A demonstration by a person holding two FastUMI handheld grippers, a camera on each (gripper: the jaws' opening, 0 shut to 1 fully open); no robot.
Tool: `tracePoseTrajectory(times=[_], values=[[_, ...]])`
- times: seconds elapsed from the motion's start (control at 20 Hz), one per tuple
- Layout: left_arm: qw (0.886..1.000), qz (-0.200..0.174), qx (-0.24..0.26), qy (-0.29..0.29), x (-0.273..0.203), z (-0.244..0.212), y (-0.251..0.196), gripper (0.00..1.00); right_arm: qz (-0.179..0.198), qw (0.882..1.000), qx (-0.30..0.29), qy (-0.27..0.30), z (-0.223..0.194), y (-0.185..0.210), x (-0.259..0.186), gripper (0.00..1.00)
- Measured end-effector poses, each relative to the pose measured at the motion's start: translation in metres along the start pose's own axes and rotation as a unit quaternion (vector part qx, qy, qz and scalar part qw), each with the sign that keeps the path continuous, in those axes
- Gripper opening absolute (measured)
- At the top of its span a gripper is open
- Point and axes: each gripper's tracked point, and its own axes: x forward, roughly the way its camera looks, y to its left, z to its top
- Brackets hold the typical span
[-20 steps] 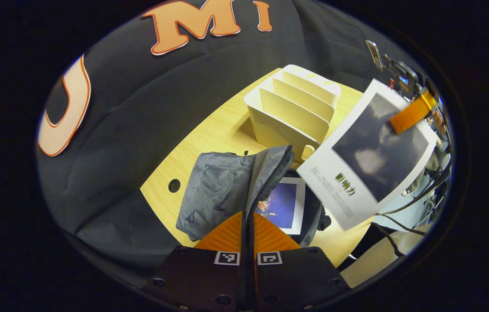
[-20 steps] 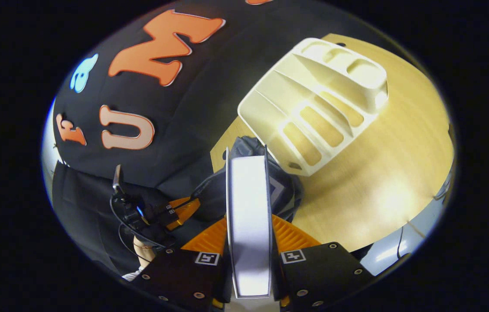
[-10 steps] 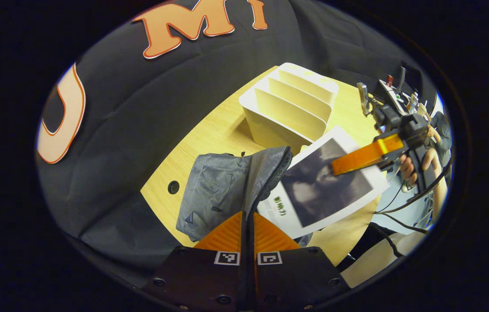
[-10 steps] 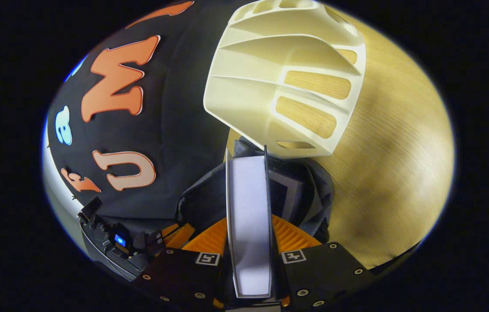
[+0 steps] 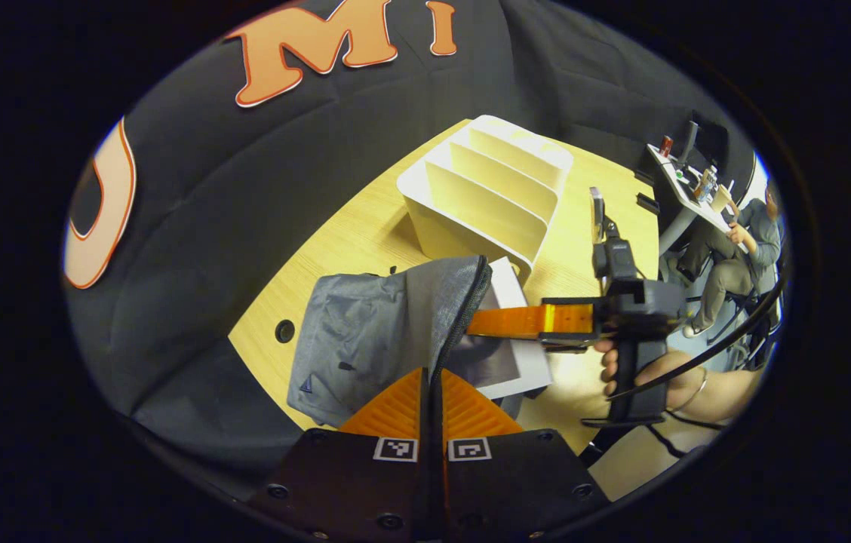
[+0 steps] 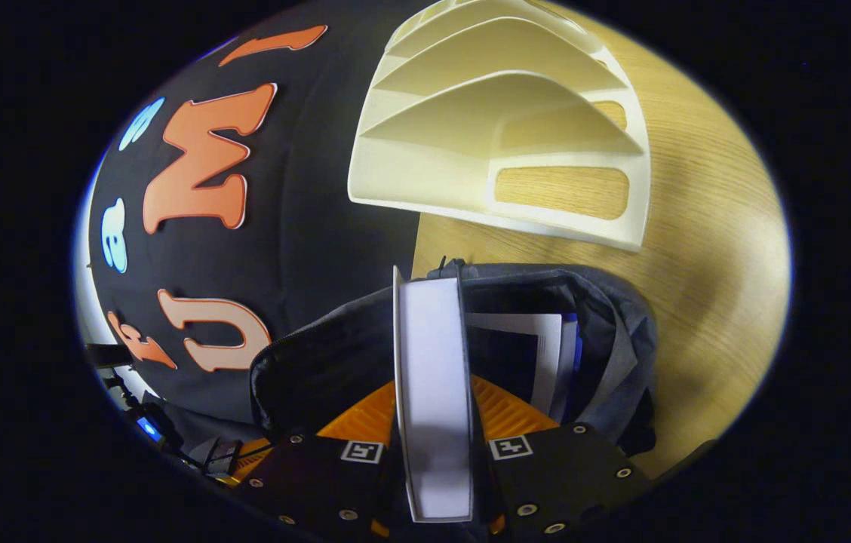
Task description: Open the schoolbag, grab two books from the bookshelf and put them into the schoolbag.
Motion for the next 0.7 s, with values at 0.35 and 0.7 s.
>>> tracePoseTrajectory(times=[0.35,0.7], values=[[1.0,-0.001,0.008,0.003,0.0,0.001,0.0,0.01,-0.022,0.999,0.01,-0.024,-0.007,0.004,0.04,0.37],[1.0,0.0,0.014,0.016,0.002,-0.002,-0.001,0.01,-0.095,0.995,-0.003,-0.019,-0.024,-0.012,0.062,0.49]])
